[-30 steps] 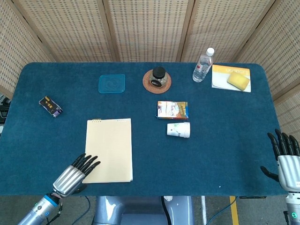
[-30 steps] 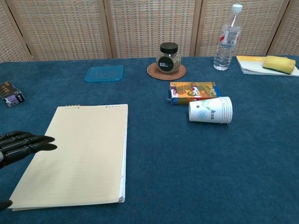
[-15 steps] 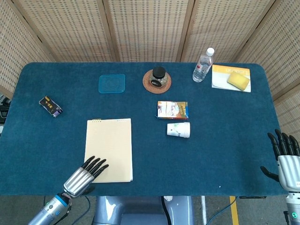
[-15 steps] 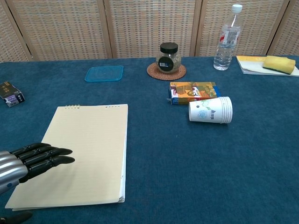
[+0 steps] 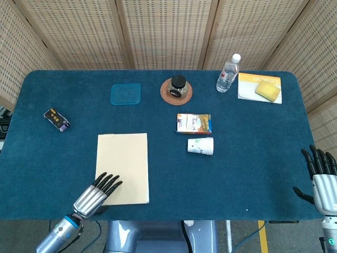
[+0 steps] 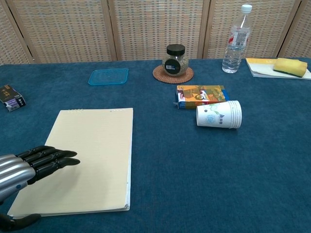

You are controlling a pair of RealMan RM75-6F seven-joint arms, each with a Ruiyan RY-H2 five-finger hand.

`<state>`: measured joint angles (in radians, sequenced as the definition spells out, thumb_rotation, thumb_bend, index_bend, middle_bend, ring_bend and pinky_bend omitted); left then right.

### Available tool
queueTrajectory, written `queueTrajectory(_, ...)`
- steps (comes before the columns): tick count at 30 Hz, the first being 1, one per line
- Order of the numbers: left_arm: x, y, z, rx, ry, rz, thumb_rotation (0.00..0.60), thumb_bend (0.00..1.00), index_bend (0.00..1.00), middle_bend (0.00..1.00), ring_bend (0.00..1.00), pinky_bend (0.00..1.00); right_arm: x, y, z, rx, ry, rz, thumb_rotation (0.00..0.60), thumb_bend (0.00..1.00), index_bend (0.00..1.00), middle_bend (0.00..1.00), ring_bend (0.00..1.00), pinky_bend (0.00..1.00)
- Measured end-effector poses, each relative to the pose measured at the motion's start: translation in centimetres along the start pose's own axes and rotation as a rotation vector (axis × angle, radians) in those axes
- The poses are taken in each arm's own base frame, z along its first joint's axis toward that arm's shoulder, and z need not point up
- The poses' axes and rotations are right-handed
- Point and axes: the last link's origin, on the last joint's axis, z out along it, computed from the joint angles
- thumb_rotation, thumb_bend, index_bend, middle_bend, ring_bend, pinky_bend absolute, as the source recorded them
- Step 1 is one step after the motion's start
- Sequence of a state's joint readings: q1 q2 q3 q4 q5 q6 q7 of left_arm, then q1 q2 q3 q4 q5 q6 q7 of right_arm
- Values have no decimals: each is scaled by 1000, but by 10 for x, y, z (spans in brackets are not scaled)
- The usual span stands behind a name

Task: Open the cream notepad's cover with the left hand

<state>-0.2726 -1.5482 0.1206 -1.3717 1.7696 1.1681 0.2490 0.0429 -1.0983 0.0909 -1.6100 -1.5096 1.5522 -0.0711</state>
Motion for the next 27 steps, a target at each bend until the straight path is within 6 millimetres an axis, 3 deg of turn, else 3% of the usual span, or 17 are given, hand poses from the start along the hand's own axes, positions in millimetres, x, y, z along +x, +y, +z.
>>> queueTrajectory(12,-3,-7,4,27,-13,-18,600,351,0,0,0,0,-2,-1,0,0,-7,-5,600,0,0,0,0,0)
queueTrajectory(18,-4,-9,8,35,-13,-24,600,459,0,0,0,0,-3,-1,0,0,-9,-7,600,0,0,0,0,0)
queueTrajectory(27,0,-11,16,43,4,-24,600,508,0,0,0,0,-2,0,0,-2,-8,-3,600,0,0,0,0,0)
